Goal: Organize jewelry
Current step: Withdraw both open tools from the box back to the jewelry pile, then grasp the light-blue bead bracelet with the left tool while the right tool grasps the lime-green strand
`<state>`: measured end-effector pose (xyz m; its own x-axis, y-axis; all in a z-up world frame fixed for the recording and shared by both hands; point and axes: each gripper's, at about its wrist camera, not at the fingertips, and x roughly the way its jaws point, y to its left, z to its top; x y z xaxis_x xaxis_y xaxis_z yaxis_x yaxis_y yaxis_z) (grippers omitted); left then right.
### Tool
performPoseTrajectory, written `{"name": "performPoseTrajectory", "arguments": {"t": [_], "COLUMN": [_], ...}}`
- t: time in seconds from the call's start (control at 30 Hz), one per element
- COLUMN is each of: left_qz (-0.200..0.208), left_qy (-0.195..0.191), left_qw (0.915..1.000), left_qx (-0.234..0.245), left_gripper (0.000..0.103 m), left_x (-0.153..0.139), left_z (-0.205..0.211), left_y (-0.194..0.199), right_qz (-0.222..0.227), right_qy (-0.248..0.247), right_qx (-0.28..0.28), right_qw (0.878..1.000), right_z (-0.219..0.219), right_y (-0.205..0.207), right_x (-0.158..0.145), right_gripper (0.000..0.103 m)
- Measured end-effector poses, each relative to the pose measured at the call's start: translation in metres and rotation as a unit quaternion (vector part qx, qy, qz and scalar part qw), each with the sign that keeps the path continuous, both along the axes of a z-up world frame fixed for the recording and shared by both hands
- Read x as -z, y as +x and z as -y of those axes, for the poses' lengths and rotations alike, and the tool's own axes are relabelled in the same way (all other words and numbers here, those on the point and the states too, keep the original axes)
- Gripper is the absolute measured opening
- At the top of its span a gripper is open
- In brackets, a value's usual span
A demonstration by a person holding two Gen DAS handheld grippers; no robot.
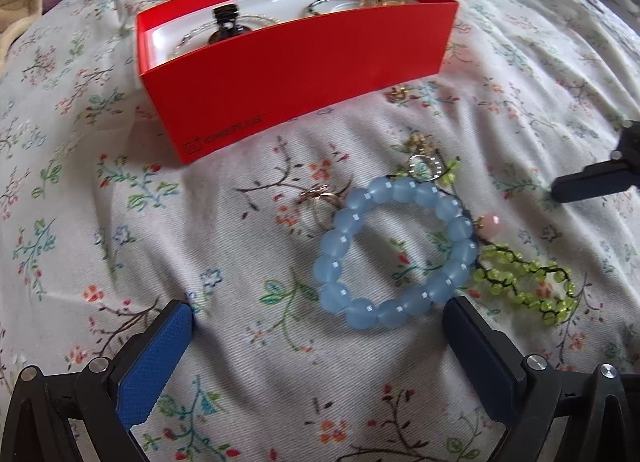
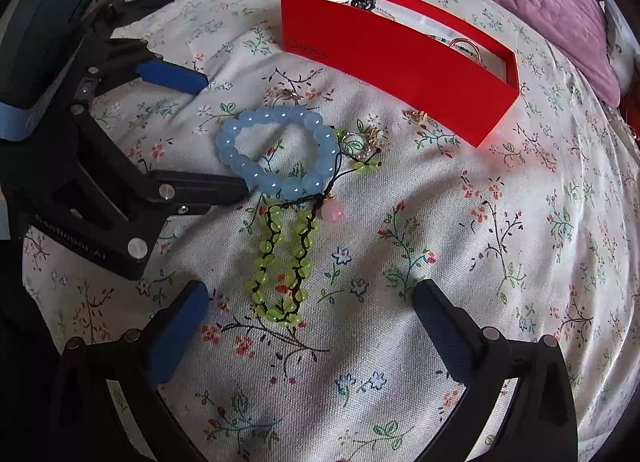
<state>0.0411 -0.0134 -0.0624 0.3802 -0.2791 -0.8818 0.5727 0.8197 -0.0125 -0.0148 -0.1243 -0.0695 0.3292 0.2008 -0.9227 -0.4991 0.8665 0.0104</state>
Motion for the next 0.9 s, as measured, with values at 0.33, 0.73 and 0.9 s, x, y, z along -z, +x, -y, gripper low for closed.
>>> {"name": "performPoseTrajectory", "arguments": {"t": [0.33,0.73,0.9], "left_qz": [-0.004,-0.002,-0.007], "left_qy": [-0.014,-0.029,-0.026], "left_qw": [0.9987,0.9982,0.9985], "left_qx": [0.049,0.052,0.047], "left_gripper": [0.09,0.045,0.023], "left_x": [-0.001,-0.006,-0.008], "left_z": [0.025,0.028,0.027], "left_y": [-0.008,-0.009,-0.014], "right_qz": [0.002,0.001,-0.008], "right_qy": [0.0,0.029,0.03], "right_qx": [0.002,0.0,0.005], "right_qw": [1.0,1.0,1.0], "right_z": [-0.007,0.0,0.002], "right_y": [0.006,0.01,0.013], "right_x": [0.003,-0.008,-0.01], "right_gripper": [0.103,0.04,0.016]}}
